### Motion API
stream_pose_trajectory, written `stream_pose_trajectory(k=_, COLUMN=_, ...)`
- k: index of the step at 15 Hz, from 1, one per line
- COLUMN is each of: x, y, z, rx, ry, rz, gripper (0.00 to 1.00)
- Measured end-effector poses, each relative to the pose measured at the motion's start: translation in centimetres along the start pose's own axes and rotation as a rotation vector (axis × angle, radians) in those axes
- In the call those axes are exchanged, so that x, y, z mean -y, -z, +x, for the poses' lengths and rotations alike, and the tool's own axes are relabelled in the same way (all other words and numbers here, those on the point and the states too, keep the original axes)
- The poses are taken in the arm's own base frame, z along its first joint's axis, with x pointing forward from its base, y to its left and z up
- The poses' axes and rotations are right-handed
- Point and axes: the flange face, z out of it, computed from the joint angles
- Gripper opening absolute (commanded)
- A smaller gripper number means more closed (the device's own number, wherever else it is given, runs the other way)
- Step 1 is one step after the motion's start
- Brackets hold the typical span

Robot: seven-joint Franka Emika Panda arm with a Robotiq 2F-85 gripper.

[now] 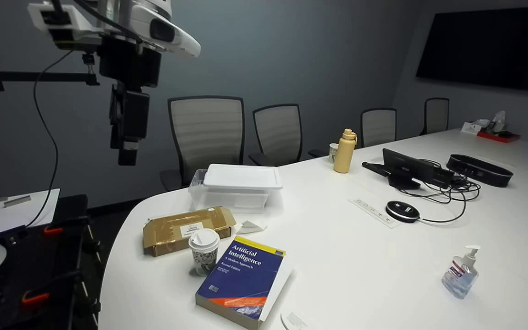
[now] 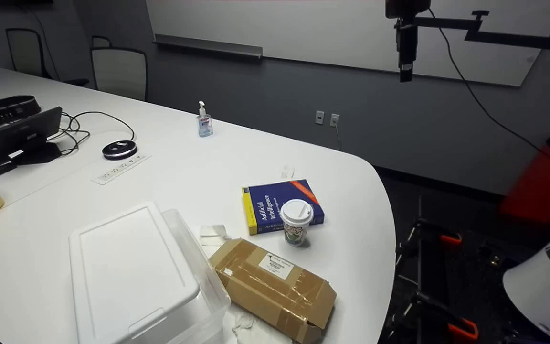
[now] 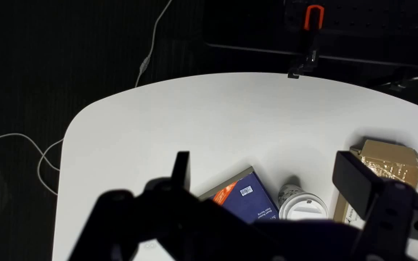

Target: Move the white paper to the front closer to the cardboard box

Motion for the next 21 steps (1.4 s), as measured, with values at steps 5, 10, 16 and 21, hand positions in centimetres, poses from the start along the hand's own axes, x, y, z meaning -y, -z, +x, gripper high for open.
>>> stream_pose_trajectory(k=5, x=0.0, y=0.0, z=0.0, rx=0.0, ry=0.0, rz=0.0, gripper=1.0)
stream_pose_trajectory(k=10, x=1.2, y=-0.4, z=1.1, rx=0.018, ry=0.025, rz=-0.007, gripper=1.0)
stream_pose_trajectory(k=16, x=8.6, y=-1.8, z=7.0, rx=0.019, ry=0.131, rz=0.025, gripper=1.0)
stream_pose_trajectory(k=21, x=14.9, y=-4.8, z=12.9, rx=0.014, ry=0.184, rz=0.071, gripper=1.0)
